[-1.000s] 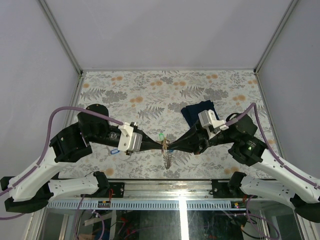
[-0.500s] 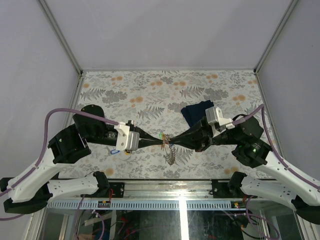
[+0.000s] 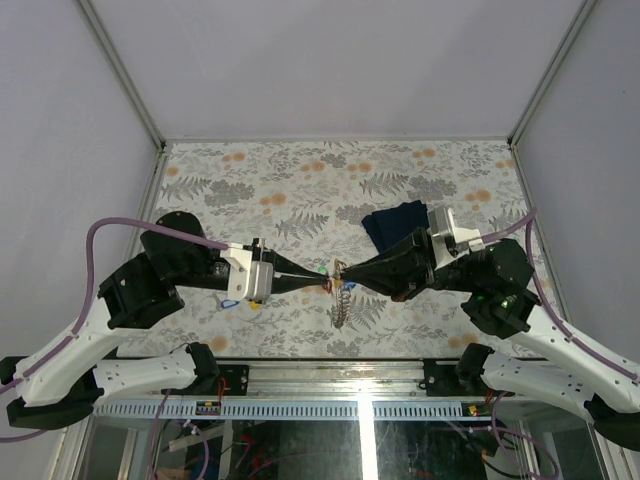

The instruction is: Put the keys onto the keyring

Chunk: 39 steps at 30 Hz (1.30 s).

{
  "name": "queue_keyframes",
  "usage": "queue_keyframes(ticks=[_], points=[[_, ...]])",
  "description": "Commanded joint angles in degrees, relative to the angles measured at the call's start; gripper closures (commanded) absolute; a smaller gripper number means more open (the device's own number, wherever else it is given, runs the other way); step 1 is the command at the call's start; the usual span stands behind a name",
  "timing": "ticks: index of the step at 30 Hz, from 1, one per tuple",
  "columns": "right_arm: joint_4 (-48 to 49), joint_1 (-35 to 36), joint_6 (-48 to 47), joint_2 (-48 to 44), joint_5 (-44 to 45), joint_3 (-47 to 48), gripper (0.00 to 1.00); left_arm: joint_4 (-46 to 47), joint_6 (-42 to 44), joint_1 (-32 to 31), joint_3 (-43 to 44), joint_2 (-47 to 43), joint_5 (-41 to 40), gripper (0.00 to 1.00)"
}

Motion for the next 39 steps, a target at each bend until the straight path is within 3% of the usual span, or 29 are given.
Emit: queue_keyframes(ticks=[1,11,22,31,36,39], points=[[15.4,-0.1,4.6,-1.4,4.5,0.2,1.0,2.1,-1.7,-0.4,-1.5,-0.4,0.4,1.0],[24.9,-0.1,8.7,-0.9,9.9,-3.9,1.0,2.8,-1.5,-0.4,-1.6,0.7,2.1,1.0],[31.8,0.0,12.5,2.0,10.2,-4.6,1.0,6.2,-2.3,-0.4,-2.8,1.1,3.4,1.0],[31.6,0.0,11.5,1.6,9.2,-5.3,1.0,9.5,-4.4,-0.4,-3.8,0.2,2.8,0.84],[29.0,-0.1,9.0,0.8,7.6,-4.8,1.0,17.0,-8.6,-0.4,-7.2,-2.8,1.3,0.72],[28.4,-0.1,8.5,0.7,6.8,-4.7,1.0,21.9,-10.6,-0.4,-9.1,-4.4,0.2,0.69]])
